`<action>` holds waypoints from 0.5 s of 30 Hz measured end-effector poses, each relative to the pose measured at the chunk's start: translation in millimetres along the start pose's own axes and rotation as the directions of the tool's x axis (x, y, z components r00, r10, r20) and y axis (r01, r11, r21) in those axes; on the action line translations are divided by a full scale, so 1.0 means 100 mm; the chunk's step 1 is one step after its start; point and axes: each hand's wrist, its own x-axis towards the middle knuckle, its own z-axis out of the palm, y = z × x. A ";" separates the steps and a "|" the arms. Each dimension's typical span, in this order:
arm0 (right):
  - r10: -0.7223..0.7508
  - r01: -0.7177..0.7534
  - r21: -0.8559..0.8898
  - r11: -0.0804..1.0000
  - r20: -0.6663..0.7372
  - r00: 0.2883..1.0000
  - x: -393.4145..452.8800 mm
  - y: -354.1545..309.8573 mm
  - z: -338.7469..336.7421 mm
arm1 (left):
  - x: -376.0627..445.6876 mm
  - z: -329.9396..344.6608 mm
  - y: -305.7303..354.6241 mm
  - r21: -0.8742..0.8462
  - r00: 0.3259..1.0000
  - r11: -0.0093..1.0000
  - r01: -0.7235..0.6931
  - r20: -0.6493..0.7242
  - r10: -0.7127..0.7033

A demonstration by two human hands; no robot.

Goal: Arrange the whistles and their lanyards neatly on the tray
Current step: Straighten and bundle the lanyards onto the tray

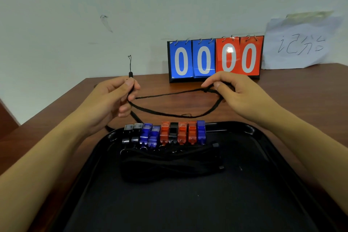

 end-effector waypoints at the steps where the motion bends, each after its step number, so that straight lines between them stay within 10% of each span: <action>1: -0.003 0.003 -0.023 1.000 0.011 1.000 0.00 0.00 0.00 | 0.00 0.00 0.00 0.003 1.000 1.000 0.001 -0.017 -0.001; 15: -0.069 0.078 -0.309 0.948 0.040 0.997 0.02 0.10 -0.01 | 0.08 -0.13 -0.04 0.049 0.980 0.996 -0.076 -0.182 0.084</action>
